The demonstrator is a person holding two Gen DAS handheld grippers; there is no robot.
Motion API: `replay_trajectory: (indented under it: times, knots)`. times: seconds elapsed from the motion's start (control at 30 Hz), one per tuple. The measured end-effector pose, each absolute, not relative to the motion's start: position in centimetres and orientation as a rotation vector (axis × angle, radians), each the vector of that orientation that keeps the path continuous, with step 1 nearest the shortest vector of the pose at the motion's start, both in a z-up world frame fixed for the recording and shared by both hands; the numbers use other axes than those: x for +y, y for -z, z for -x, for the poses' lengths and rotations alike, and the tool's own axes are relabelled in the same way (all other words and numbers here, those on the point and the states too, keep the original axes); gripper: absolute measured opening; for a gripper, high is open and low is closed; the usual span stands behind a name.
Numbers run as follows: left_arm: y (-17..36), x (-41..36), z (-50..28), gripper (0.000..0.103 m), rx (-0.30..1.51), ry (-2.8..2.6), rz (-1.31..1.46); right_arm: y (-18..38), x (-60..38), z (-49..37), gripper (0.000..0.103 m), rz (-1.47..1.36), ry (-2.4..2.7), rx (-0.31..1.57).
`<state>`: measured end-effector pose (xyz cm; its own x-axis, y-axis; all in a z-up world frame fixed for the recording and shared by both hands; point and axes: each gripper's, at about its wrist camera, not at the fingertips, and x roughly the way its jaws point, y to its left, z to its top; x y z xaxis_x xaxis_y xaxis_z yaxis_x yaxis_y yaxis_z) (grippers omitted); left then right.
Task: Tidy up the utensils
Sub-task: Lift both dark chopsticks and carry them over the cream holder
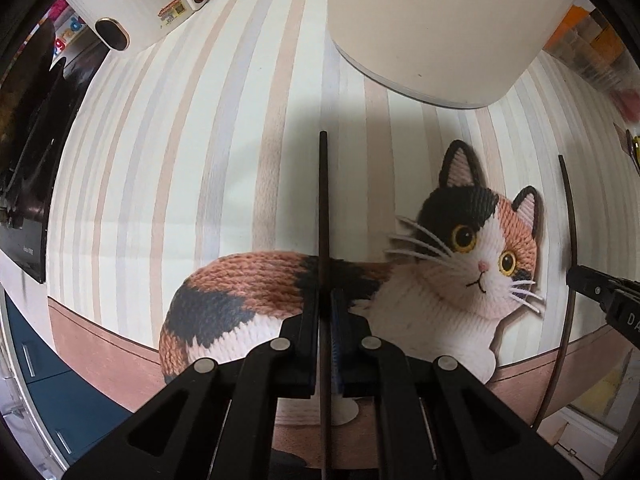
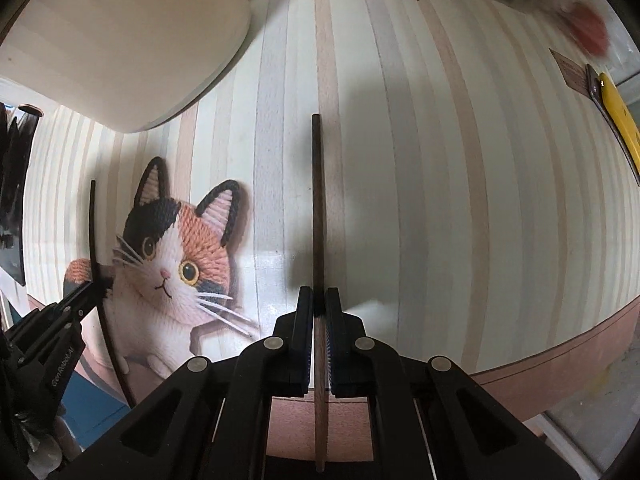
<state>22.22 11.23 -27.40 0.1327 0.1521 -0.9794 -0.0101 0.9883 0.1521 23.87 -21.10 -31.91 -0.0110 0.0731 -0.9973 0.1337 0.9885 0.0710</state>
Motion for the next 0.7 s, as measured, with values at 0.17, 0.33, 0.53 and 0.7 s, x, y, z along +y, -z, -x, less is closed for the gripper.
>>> replay_trajectory:
  times: [0.17, 0.33, 0.53, 0.7]
  knots:
    - [27.4, 11.4, -22.8, 0.004, 1.445, -0.110, -0.101, 32.1, -19.6, -24.9, 0.007, -0.124, 0.046, 1.588]
    - [27.4, 11.4, -23.9, 0.004, 1.456, -0.112, -0.090, 32.9, -18.2, -25.2, 0.007, -0.104, 0.051, 1.592]
    - [28.2, 11.2, -23.9, 0.004, 1.447, -0.118, -0.109, 34.2, -15.4, -24.6, 0.007, -0.050, 0.058, 1.587]
    - [28.1, 10.3, -24.0, 0.003, 1.446, -0.124, -0.106, 34.3, -14.1, -24.3, 0.006, -0.058, 0.071, 1.565]
